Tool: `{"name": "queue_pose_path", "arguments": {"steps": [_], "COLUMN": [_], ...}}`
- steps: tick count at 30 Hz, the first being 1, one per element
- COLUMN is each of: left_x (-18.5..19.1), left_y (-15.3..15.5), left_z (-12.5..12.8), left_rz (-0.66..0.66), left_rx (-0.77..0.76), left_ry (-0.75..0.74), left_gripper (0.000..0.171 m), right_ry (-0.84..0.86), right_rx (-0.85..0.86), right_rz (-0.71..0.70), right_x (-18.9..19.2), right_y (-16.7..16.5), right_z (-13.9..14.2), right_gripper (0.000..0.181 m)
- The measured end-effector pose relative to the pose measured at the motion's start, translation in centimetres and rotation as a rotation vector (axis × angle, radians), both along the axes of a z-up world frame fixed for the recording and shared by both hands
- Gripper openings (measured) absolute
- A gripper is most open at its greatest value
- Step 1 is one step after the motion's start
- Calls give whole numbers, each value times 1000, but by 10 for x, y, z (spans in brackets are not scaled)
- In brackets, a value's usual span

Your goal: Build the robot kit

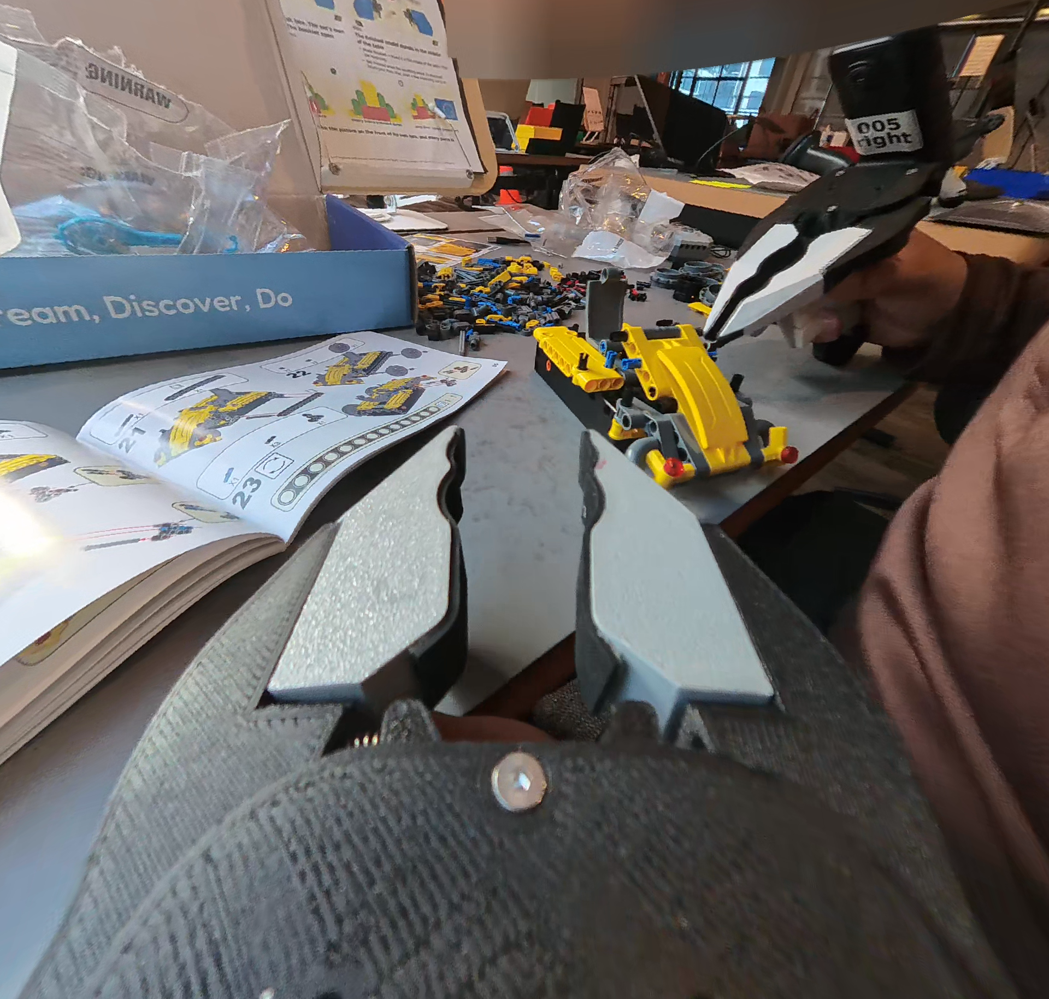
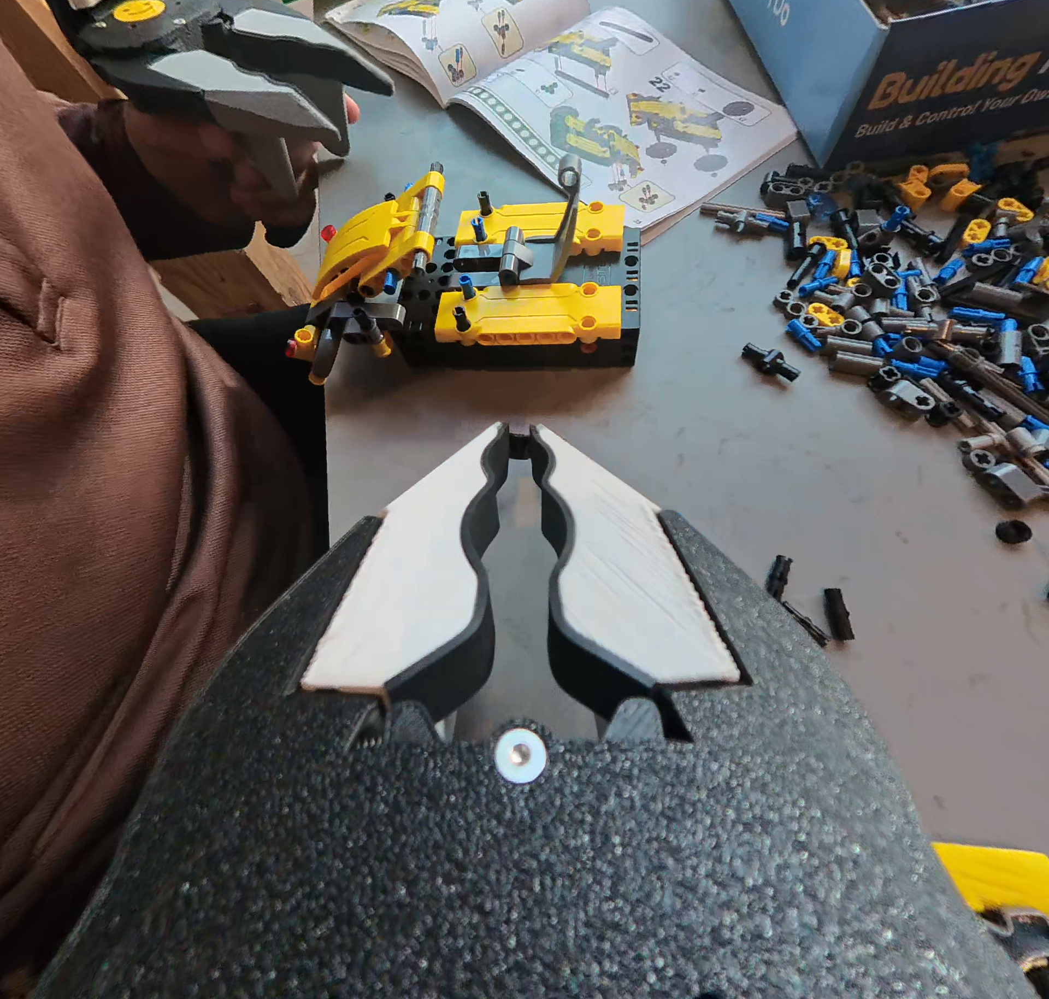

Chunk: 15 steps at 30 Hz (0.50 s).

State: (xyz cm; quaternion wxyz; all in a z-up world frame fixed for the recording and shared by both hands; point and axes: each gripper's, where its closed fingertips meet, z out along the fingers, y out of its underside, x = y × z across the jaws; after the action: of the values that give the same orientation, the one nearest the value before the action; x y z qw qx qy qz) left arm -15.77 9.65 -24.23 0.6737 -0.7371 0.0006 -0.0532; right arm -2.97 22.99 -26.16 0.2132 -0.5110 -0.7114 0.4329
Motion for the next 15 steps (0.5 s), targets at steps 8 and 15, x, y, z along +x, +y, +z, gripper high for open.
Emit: {"name": "queue_pose_path", "arguments": {"steps": [8,15], "left_x": [11,22], "left_y": [-7,-10], "left_z": [3,12], "left_rz": [-24,-67], "left_rx": [-3,15], "left_ry": [93,69], "left_gripper": [38,37], "right_ry": [-27,-33], "right_rx": [48,114], "right_rz": [-27,-29], "right_x": [1,-1], "right_y": [-1,-14], "right_z": [-6,-10], "right_gripper": [3,3]}}
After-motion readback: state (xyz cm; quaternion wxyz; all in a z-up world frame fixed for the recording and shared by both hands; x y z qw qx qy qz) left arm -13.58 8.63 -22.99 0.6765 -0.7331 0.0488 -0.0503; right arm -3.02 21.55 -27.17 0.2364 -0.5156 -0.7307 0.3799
